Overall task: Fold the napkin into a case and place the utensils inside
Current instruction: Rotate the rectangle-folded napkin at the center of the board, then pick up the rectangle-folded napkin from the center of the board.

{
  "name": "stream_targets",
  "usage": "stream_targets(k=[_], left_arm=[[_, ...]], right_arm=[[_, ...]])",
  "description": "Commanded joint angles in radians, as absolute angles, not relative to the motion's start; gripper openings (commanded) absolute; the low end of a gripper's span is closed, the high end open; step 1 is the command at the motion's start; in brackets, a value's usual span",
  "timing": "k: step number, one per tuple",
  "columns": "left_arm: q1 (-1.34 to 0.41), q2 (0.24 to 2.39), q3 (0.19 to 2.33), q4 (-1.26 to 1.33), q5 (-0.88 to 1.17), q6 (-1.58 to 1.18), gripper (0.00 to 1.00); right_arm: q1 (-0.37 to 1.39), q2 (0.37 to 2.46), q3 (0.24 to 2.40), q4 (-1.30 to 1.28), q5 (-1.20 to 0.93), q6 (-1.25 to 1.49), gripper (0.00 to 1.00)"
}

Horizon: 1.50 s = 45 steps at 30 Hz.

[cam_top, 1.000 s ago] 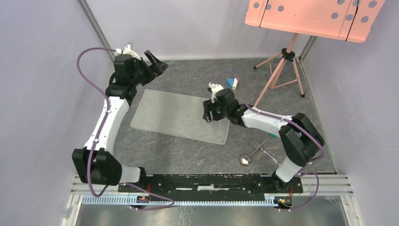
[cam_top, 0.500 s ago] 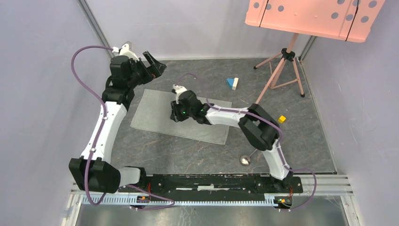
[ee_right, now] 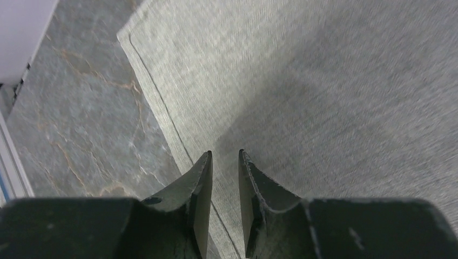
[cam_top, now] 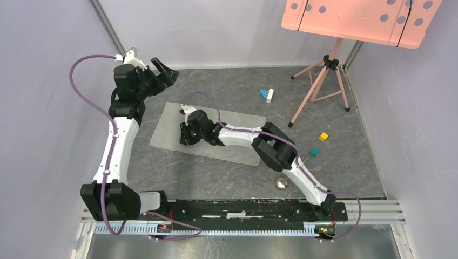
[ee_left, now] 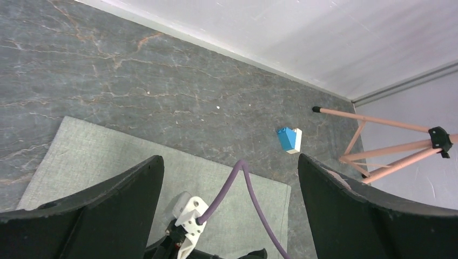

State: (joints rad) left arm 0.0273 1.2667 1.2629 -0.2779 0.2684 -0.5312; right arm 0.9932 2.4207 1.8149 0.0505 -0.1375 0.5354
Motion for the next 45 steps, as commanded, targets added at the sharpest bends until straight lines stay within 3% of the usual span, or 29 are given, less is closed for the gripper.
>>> stream_targets(k=[1, 10, 13, 16, 20, 25, 33, 40, 45], left_arm=[[0.046, 1.264, 1.256, -0.223, 0.308, -0.568, 1.0], [0.052, 1.266, 1.252, -0.214, 0.321, -0.579, 1.0], [0.054, 1.259, 1.252, -0.209, 0.338, -0.591, 1.0], [0.054, 1.246, 1.245, -0.199, 0.336, -0.592, 1.0], [0.055, 1.254, 1.241, -0.198, 0.329, -0.592, 1.0], [0.055, 1.259, 1.24, -0.193, 0.343, -0.6, 1.0], [0.055, 1.25, 1.235, -0.181, 0.355, -0.611, 1.0], [0.057, 1.244, 1.235, -0.182, 0.352, -0.61, 1.0], [0.063, 1.244, 1.233, -0.175, 0.366, -0.621, 1.0]], right_arm=[[1.01, 2.391, 1.754, 0.045, -0.189, 0.53, 0.29], [1.022, 2.181, 1.426, -0.077, -0.319, 0.341, 0.33], [1.022, 2.077, 1.334, -0.148, -0.321, 0.246, 0.39], [1.023, 1.959, 1.311, -0.228, -0.293, 0.187, 0.46], [1.003, 1.792, 1.316, -0.359, -0.157, 0.127, 0.65], [0.792, 1.655, 1.265, -0.501, -0.095, 0.128, 0.82], [0.432, 1.719, 1.265, -0.602, -0.09, 0.089, 0.84], [0.334, 1.886, 1.339, -0.659, -0.031, 0.023, 0.82], [0.316, 1.964, 1.4, -0.689, -0.048, 0.011, 0.68]])
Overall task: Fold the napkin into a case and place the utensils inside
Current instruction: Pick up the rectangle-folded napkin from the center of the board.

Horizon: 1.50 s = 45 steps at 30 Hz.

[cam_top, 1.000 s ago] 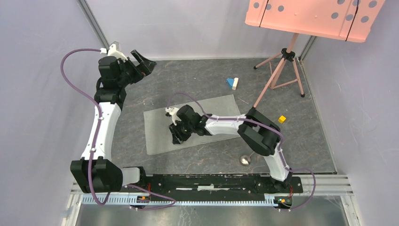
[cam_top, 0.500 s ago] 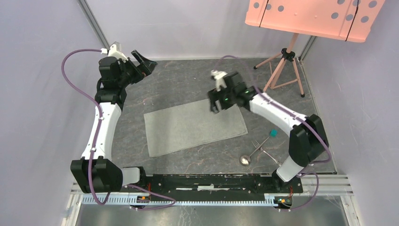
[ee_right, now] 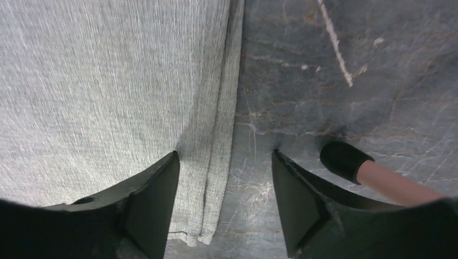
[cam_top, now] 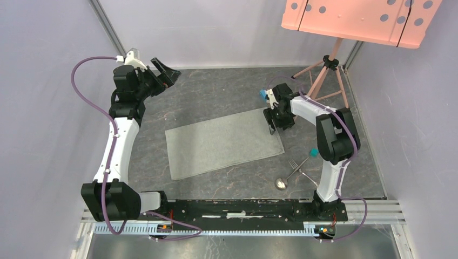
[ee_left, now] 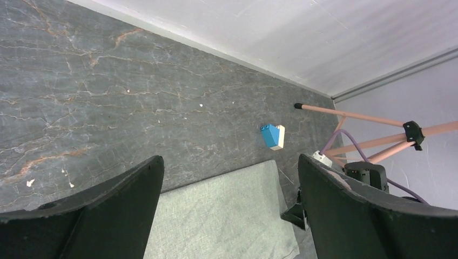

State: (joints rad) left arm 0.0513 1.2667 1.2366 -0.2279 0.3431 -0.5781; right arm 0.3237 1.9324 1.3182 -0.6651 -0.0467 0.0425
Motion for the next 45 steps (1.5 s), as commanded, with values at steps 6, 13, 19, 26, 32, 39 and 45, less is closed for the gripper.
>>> stream_targets(k=[6, 13, 19, 26, 32, 39, 45], left_arm=[[0.08, 1.241, 1.227, -0.161, 0.381, -0.636, 1.0], [0.088, 1.244, 1.22, -0.145, 0.394, -0.653, 0.99], [0.09, 1.244, 1.218, -0.144, 0.395, -0.653, 0.99], [0.092, 1.242, 1.218, -0.144, 0.395, -0.654, 0.99], [0.093, 1.241, 1.218, -0.144, 0.397, -0.656, 0.99], [0.095, 1.25, 1.212, -0.141, 0.39, -0.654, 0.99], [0.089, 1.252, 1.207, -0.137, 0.397, -0.663, 0.99]], right_arm=[[0.315, 1.979, 1.394, -0.677, -0.033, 0.011, 0.58], [0.356, 2.0, 1.367, -0.646, -0.014, 0.026, 0.57], [0.392, 2.029, 1.342, -0.622, 0.014, 0.041, 0.5], [0.394, 2.042, 1.298, -0.583, 0.021, 0.033, 0.29], [0.387, 2.016, 1.311, -0.551, 0.03, 0.03, 0.01], [0.388, 1.889, 1.336, -0.549, 0.086, 0.053, 0.0], [0.383, 1.793, 1.326, -0.589, 0.261, 0.045, 0.01]])
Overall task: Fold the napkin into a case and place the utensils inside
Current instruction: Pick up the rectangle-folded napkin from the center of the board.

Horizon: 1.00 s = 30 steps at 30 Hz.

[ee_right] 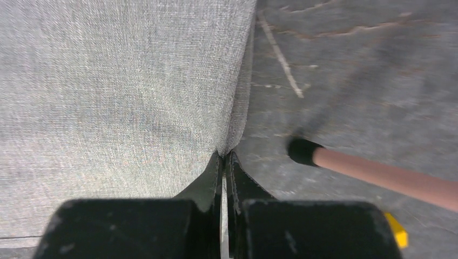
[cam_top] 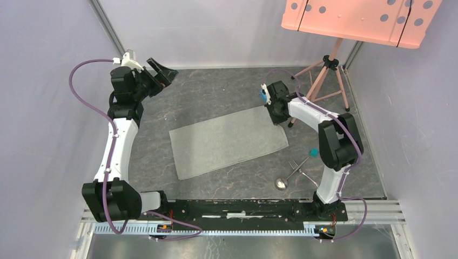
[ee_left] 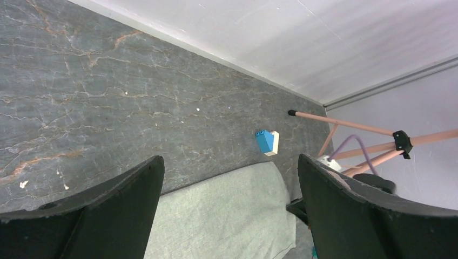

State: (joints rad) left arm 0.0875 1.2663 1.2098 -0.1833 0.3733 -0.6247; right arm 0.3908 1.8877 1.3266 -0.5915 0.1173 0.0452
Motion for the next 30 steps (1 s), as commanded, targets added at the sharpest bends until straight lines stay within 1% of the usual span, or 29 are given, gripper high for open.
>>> stream_targets(k=[1, 8, 15, 23, 30], left_arm=[[0.09, 1.253, 1.206, -0.136, 0.394, -0.662, 0.99], [0.084, 1.261, 1.206, -0.138, 0.388, -0.657, 0.99], [0.084, 1.254, 1.206, -0.137, 0.394, -0.661, 0.99], [0.083, 1.245, 1.207, -0.14, 0.385, -0.657, 0.99], [0.084, 1.238, 1.212, -0.15, 0.374, -0.646, 0.99]], right_arm=[[0.382, 1.792, 1.325, -0.591, 0.272, 0.045, 0.0], [0.369, 1.799, 1.339, -0.592, 0.294, 0.018, 0.0], [0.4, 1.796, 1.344, -0.59, 0.225, 0.014, 0.01], [0.606, 1.799, 1.402, -0.632, 0.234, 0.071, 0.01], [0.805, 1.873, 1.515, -0.628, 0.115, 0.166, 0.01]])
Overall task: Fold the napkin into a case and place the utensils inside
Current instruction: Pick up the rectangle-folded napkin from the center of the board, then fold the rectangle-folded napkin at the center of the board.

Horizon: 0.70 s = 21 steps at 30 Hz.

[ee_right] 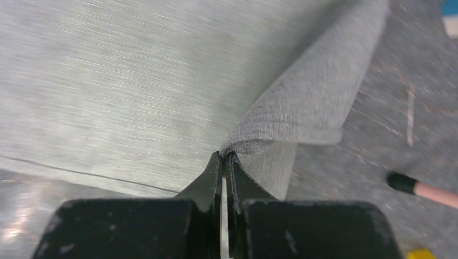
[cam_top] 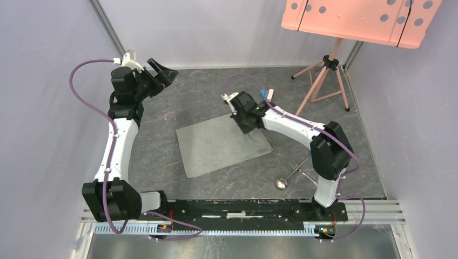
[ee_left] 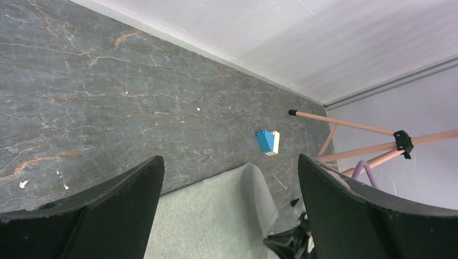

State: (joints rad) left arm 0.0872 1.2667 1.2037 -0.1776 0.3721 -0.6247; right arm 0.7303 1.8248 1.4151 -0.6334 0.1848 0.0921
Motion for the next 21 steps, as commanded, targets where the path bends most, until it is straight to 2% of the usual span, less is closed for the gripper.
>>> stream_targets(k=[1, 11, 21], left_arm=[[0.084, 1.236, 1.213, -0.152, 0.373, -0.645, 0.99], [0.086, 1.236, 1.216, -0.161, 0.362, -0.634, 0.99], [0.087, 1.235, 1.216, -0.16, 0.362, -0.634, 0.99]], right_arm=[[0.835, 1.898, 1.542, -0.632, 0.107, 0.175, 0.01], [0.986, 2.092, 1.788, -0.616, 0.018, 0.24, 0.01], [1.02, 2.171, 1.882, -0.577, -0.06, 0.282, 0.01]])
